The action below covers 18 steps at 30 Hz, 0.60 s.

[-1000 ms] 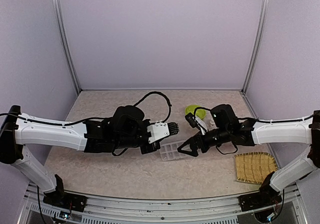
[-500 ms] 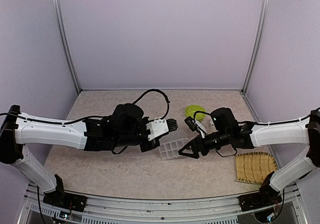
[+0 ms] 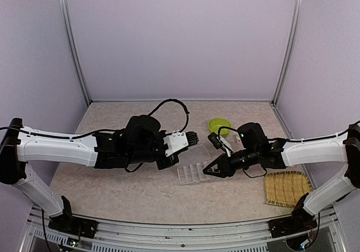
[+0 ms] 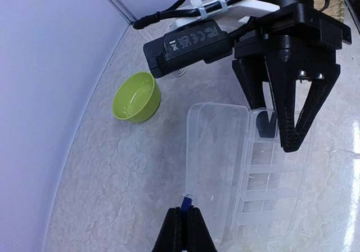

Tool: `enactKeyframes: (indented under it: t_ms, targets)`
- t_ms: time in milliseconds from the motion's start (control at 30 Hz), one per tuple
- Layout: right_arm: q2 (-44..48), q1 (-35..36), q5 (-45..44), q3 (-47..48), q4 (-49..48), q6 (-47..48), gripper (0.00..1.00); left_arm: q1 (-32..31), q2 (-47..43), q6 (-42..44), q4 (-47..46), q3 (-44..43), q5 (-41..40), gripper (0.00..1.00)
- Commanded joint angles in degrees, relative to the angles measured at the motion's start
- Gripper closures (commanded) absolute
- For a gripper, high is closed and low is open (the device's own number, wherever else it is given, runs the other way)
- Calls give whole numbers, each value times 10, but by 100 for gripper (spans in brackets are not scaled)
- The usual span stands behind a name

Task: Sort the pills into containers
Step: Pass from the left arm to the right

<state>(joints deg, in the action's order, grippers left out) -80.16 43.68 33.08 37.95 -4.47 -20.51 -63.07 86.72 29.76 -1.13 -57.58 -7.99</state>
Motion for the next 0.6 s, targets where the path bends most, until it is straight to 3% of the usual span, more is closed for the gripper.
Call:
enactKeyframes:
  t_ms: [0,100,367,433,500,567]
  targets:
    - [-2,-4,8,-3,-14,5,73,6,-15,-12,-2,-10,8,100]
    - [-3,-4,8,-3,-13,4,83,7,-15,-14,-2,-9,10,100]
    - [-2,-4,16,1,-11,8,88,11,-16,-16,-3,-12,12,99]
    - [0,-4,21,3,-9,10,88,13,-16,-18,-5,-14,12,90]
    - [2,-4,28,4,-9,13,89,14,-16,-20,-9,-14,8,71]
    - [4,-5,35,4,-8,16,89,16,-13,-21,-11,-13,3,59]
